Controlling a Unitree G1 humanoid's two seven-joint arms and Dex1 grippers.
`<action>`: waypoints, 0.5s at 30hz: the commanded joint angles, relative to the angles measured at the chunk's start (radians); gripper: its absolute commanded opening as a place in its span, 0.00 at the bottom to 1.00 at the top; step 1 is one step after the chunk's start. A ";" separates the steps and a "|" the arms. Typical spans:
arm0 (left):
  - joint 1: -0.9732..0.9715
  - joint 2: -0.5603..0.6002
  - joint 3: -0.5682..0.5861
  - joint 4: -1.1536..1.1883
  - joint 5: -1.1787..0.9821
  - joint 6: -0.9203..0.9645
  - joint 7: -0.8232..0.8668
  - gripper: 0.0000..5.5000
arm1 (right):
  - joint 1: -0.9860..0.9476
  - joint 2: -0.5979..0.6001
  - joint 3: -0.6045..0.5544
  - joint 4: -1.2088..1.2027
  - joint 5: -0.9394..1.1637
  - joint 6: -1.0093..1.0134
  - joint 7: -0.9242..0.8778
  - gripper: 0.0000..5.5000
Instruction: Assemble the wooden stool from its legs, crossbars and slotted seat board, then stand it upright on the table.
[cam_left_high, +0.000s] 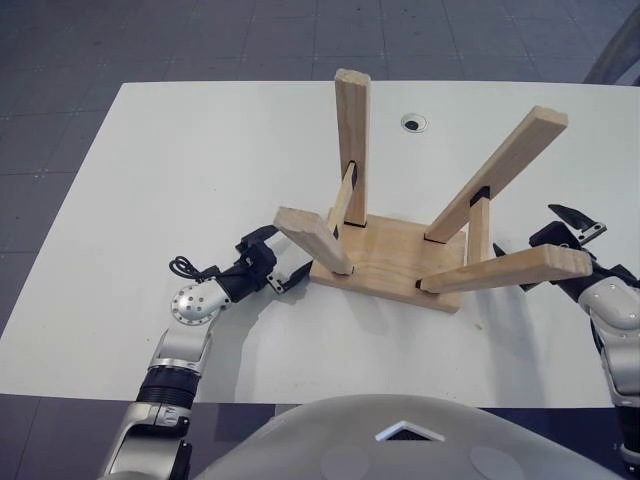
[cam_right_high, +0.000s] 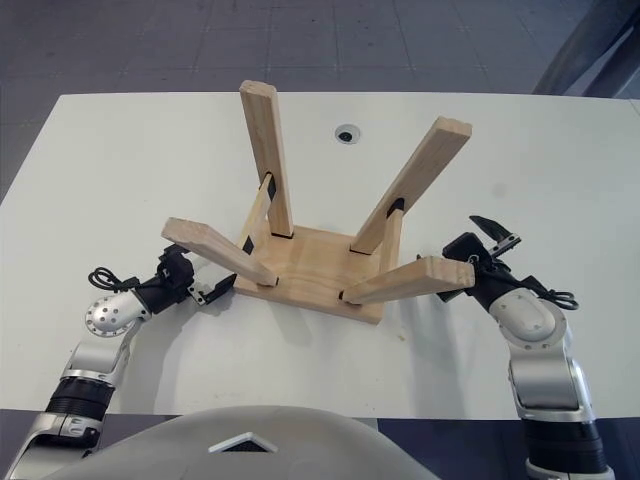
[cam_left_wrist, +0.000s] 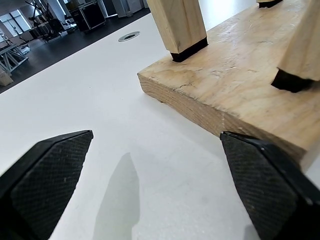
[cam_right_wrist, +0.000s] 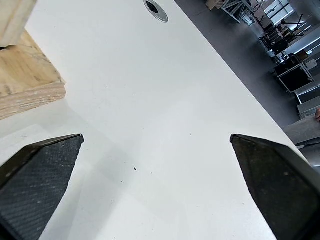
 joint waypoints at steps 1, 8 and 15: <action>0.104 0.002 -0.039 -0.111 -0.006 0.072 -0.011 0.86 | -0.017 0.042 -0.027 0.031 0.011 -0.012 -0.040 1.00; 0.195 -0.019 -0.029 -0.281 -0.032 0.147 0.054 0.86 | -0.019 0.081 -0.047 0.071 0.018 -0.036 -0.080 1.00; 0.190 -0.028 0.045 -0.322 -0.023 0.211 0.155 0.86 | 0.058 0.100 -0.017 0.087 0.018 -0.071 -0.050 1.00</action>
